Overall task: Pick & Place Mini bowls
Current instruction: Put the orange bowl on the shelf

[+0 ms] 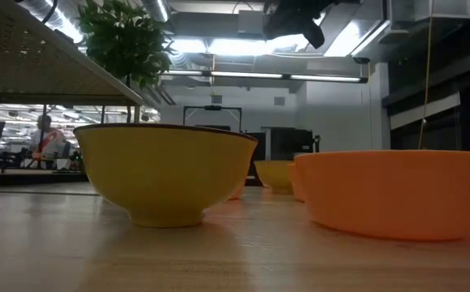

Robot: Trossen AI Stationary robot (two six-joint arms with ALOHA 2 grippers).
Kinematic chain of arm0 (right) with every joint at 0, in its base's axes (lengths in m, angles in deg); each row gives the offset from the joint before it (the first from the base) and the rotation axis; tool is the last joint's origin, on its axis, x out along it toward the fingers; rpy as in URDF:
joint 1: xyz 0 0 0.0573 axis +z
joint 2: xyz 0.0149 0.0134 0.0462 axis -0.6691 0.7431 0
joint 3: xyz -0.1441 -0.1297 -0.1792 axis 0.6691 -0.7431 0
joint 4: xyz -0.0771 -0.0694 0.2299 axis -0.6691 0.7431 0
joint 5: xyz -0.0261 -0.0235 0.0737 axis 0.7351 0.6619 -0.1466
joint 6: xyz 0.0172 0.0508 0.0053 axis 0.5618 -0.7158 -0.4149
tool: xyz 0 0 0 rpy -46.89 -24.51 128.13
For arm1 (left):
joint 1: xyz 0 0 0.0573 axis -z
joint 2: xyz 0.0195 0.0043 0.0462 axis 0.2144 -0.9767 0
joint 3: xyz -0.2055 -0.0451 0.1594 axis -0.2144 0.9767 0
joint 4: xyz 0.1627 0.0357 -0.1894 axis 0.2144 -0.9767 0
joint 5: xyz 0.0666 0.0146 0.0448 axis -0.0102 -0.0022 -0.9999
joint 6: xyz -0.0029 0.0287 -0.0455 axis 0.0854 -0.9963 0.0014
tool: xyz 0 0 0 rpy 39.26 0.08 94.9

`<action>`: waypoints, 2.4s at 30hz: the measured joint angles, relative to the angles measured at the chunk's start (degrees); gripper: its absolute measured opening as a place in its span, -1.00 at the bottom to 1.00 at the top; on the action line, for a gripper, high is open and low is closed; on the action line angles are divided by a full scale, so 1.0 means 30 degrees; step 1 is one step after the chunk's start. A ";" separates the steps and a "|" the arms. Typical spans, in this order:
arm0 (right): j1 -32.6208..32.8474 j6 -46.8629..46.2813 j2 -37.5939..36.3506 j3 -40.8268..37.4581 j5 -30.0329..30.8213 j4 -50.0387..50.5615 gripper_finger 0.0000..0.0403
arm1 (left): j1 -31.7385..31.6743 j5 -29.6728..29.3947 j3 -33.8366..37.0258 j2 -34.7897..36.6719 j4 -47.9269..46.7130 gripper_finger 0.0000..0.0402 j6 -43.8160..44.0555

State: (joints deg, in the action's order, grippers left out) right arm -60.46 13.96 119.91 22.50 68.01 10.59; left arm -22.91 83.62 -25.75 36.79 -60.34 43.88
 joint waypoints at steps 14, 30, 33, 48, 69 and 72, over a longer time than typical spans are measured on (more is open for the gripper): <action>-0.4862 0.6511 -0.0140 -0.0007 0.0097 0.1824 -0.62 | -0.0003 0.0000 -0.0002 0.0000 0.0000 -0.98 0.0000; -0.7942 0.8156 -0.0122 -0.0022 0.0080 0.6079 -0.17 | 0.0003 0.0000 -0.0001 0.0000 0.0000 -0.98 0.0000; -0.8196 0.8151 0.0127 -0.0022 0.0087 0.7041 0.02 | 0.0003 0.0000 -0.0006 0.0000 0.0000 -0.98 -0.0001; -0.8688 0.5765 0.3441 -0.0022 0.1217 1.0602 0.18 | -0.0001 0.0000 0.0000 0.0000 0.0000 -0.98 -0.0001; -0.8107 0.5208 0.4370 -0.5266 0.1220 0.7959 0.16 | 0.0003 0.0000 -0.0007 0.0000 0.0000 -0.98 0.0006; -0.8010 0.5145 0.4357 -0.6127 0.1228 0.6581 0.16 | 0.0003 0.0000 -0.0003 0.0000 0.0000 -0.98 0.0006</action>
State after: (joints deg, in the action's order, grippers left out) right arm -84.49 29.40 132.98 4.12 71.70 30.34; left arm -22.91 83.62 -25.76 36.79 -60.34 43.90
